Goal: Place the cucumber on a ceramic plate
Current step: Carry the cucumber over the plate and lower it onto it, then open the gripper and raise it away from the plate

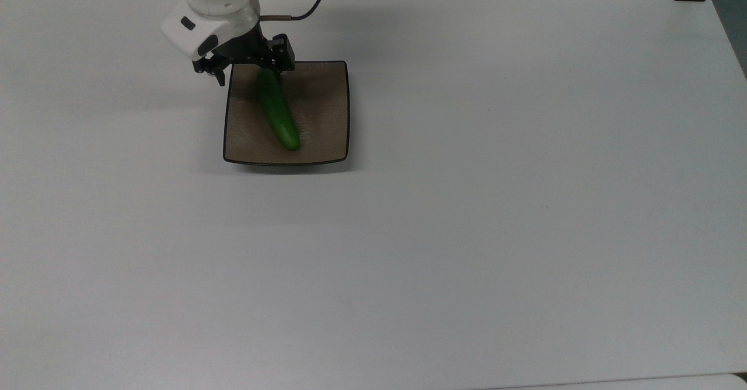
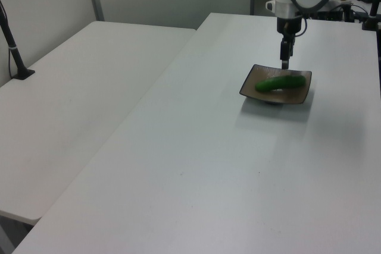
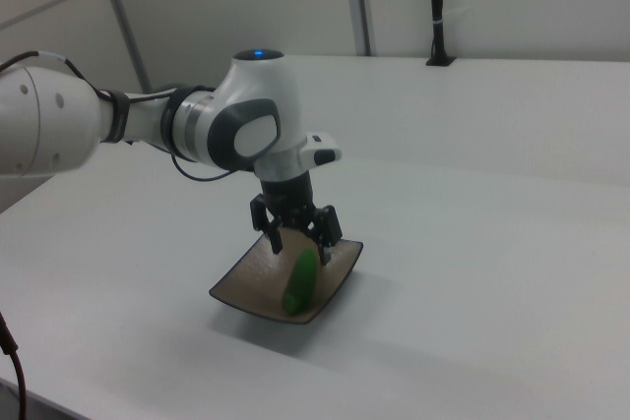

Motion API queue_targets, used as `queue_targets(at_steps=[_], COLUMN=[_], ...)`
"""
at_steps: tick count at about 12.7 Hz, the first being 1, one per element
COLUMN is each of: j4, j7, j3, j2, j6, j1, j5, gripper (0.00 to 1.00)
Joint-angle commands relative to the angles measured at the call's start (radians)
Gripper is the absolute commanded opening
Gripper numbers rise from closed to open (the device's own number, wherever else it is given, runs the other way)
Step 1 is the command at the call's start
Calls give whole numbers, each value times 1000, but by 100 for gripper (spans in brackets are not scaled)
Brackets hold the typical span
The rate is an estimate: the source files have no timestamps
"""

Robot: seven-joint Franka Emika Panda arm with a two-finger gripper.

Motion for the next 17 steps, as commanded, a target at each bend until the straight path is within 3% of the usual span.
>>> queue_targets(at_steps=[1,6,7,9,11,17], j4=[79,209,209,205,202,197], j7=[173,275,283,298,298,281], j3=[20,49,48,49,92,97], j2=[-29,-78,-99,-135,-139,-136], j6=[-60,-239,-232,-244,-271,-265], j1=[9,11,43,75,71,72], j5=[11,51,62,27,-11,-61], gripper=[100,100,100,100,100,100])
